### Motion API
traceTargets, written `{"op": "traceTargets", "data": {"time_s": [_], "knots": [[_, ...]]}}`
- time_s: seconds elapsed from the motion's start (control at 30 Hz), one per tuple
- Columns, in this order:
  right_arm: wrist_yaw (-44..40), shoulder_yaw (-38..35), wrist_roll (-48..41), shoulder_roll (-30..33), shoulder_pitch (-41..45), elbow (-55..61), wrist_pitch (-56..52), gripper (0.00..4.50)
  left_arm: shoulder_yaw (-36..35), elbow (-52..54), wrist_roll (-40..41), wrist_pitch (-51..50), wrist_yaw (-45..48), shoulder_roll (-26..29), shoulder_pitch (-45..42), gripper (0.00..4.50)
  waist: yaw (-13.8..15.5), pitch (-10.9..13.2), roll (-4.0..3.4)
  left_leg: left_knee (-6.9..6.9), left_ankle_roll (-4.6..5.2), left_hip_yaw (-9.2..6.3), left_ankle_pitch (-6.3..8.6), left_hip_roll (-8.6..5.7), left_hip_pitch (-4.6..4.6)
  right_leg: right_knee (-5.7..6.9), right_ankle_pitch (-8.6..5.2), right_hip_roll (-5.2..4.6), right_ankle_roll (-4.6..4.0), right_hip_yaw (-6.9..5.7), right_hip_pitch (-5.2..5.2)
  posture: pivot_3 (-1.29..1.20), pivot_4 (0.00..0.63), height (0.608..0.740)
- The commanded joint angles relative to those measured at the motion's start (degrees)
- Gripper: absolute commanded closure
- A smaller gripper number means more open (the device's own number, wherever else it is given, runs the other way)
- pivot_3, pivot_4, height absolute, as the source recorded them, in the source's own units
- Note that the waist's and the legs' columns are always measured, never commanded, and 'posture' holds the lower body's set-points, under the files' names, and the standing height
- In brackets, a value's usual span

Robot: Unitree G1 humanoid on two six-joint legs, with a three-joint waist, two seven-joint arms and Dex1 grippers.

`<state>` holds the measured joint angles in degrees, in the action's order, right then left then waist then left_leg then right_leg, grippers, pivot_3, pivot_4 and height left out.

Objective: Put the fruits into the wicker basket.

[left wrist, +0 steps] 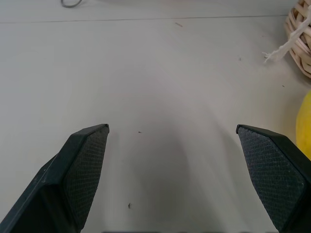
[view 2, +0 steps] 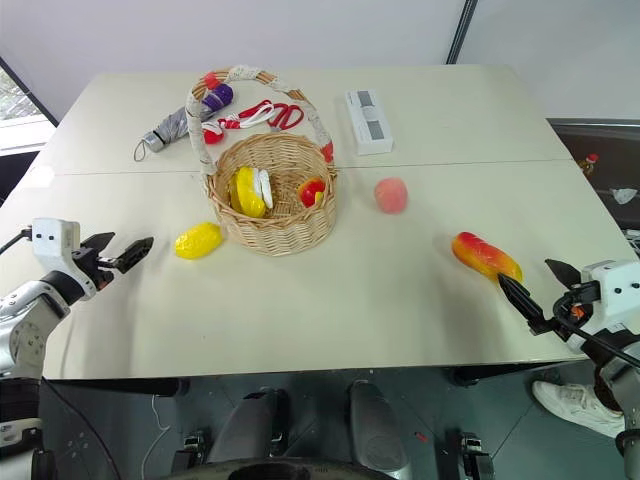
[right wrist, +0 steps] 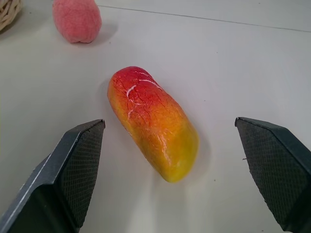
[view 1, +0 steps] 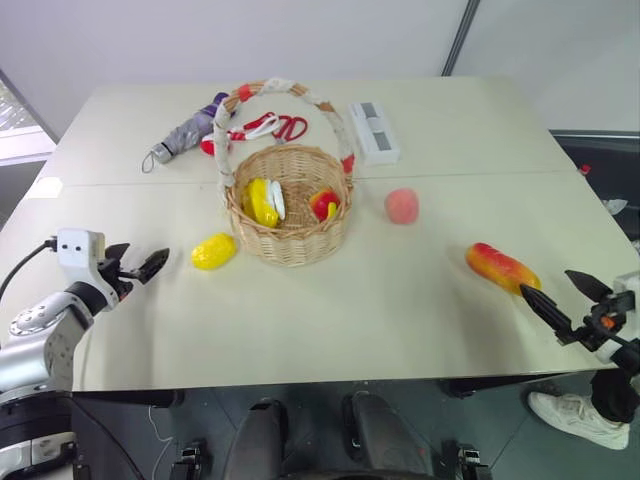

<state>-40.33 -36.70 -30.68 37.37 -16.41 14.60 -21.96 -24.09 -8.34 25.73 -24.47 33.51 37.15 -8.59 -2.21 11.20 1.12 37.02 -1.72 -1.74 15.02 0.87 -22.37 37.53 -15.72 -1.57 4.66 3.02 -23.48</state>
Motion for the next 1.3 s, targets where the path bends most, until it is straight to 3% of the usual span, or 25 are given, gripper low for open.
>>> {"op": "traceTargets", "data": {"time_s": [0.03,0.27,0.5,0.73,0.87,1.0,1.3], "knots": [[-0.09,-0.39,0.13,1.13,0.90,1.90,1.21,0.03,-2.11,2.13,0.70,0.27,-0.62,0.46,-0.01,0.00,-0.02,0.00,0.00,0.00,0.00,0.01,0.00,0.00,0.00,0.00,0.00,0.00,0.00,0.00,0.00,0.00,0.150,0.740],[0.63,1.93,0.72,2.21,4.44,4.92,0.69,0.03,-2.03,3.34,2.97,-2.06,0.13,0.70,-0.51,0.00,-0.14,0.00,0.00,0.01,0.00,0.01,0.00,0.00,0.01,0.00,0.00,0.01,0.00,0.00,0.00,0.00,0.150,0.740],[-0.08,15.76,-4.80,4.63,11.74,18.80,-8.35,0.03,-0.74,7.80,3.72,-3.82,2.81,2.91,-0.42,0.00,-0.15,0.00,0.00,0.01,0.00,-0.04,0.00,0.04,0.02,0.01,0.01,0.05,0.00,-0.01,0.00,0.00,0.150,0.740],[-2.23,29.61,-2.49,6.47,16.22,25.47,-10.85,0.03,1.08,16.12,9.16,-11.04,10.42,6.68,1.09,0.00,0.37,-0.01,0.06,0.02,0.00,-0.08,0.00,-0.01,-0.04,-0.03,0.00,-0.04,0.00,-0.04,0.00,0.00,0.150,0.740],[-3.35,35.75,-0.73,5.98,20.25,25.68,-10.35,0.03,6.78,18.83,6.87,-13.45,12.70,10.66,-1.44,0.00,0.33,-0.01,0.06,0.07,0.00,-0.08,0.00,0.00,-0.02,-0.04,0.00,-0.01,-0.01,-0.04,0.01,0.00,0.150,0.740],[-4.64,41.51,3.00,4.94,23.18,23.52,-7.64,0.03,17.11,14.99,-1.35,-11.29,14.12,13.55,-7.67,0.00,0.51,-0.01,0.06,0.07,0.00,-0.04,0.00,-0.05,-0.03,-0.04,0.00,0.07,-0.01,-0.06,0.02,0.00,0.150,0.740],[-5.66,47.73,8.59,1.28,25.82,20.27,-2.70,0.03,28.59,3.67,-10.28,-9.90,16.07,10.53,-19.30,0.00,0.96,-0.01,0.07,0.08,0.01,-0.01,0.00,-0.11,-0.08,-0.04,0.01,0.15,0.00,-0.07,-0.05,0.00,0.150,0.740]]}}
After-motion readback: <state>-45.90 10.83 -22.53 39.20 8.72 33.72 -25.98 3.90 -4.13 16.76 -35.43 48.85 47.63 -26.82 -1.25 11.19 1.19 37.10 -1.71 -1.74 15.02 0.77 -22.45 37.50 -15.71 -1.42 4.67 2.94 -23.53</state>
